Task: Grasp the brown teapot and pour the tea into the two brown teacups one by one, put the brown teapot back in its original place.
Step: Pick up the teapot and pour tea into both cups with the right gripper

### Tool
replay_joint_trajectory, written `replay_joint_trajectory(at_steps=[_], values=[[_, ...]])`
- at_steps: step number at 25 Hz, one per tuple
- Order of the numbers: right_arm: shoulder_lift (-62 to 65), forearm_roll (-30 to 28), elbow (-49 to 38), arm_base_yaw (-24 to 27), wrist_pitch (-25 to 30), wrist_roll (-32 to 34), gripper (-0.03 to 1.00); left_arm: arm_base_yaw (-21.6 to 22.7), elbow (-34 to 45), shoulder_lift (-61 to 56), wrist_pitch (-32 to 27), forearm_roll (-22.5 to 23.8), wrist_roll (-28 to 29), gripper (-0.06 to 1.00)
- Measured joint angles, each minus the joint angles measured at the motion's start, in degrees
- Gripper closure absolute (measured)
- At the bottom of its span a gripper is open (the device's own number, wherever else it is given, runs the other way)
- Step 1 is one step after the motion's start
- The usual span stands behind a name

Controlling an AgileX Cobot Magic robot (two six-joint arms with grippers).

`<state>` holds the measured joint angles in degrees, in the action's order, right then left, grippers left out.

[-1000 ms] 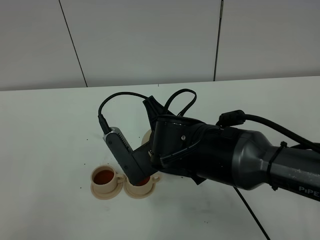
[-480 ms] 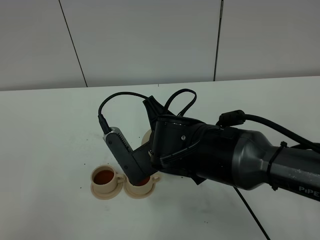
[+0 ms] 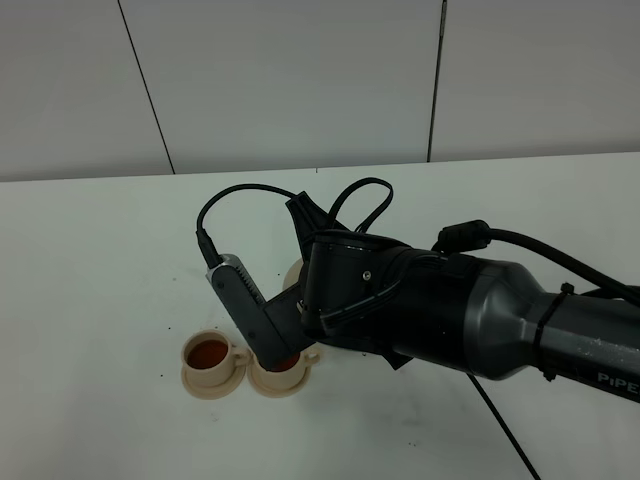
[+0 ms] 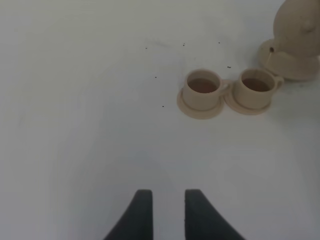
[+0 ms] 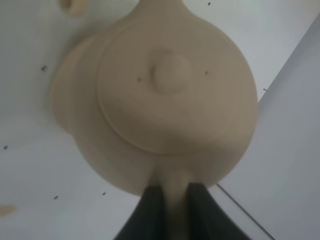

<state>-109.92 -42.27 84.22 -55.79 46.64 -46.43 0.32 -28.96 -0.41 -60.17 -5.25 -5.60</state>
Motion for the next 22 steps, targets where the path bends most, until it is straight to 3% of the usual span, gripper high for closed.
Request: replay_joint_trajectory(at_steps=[22], values=[[0.0,-0.3,0.0,0.0,0.0,0.0,0.87,0.0,0.0,0.0,0.0,0.0,0.0,0.71]])
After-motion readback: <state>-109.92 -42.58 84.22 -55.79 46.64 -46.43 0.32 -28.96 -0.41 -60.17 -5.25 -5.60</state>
